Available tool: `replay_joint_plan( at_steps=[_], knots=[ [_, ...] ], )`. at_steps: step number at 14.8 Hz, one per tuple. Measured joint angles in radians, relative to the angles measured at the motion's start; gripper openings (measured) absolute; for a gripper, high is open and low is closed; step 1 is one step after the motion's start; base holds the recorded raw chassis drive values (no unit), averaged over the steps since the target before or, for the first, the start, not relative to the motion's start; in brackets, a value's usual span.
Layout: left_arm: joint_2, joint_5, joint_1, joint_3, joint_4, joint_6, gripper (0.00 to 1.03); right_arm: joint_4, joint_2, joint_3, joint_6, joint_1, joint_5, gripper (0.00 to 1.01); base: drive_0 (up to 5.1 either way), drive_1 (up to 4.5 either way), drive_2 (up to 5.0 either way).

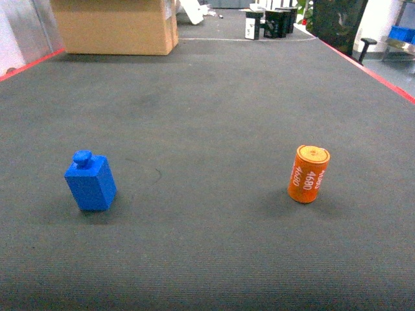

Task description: Sort blue parts and orange caps into right shelf containers

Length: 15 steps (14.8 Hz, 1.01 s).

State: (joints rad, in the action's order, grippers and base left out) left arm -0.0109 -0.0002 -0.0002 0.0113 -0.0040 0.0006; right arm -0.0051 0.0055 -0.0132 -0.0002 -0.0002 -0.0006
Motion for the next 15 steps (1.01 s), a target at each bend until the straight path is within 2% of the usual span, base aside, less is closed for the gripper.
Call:
replay_joint_plan(
  at_steps=[15],
  knots=[
    [0.000,0.000,0.000,0.000,0.000,0.000,0.98,0.000,0.000,0.000,0.000,0.000,0.000,0.98,0.0,0.00,0.0]
  ],
)
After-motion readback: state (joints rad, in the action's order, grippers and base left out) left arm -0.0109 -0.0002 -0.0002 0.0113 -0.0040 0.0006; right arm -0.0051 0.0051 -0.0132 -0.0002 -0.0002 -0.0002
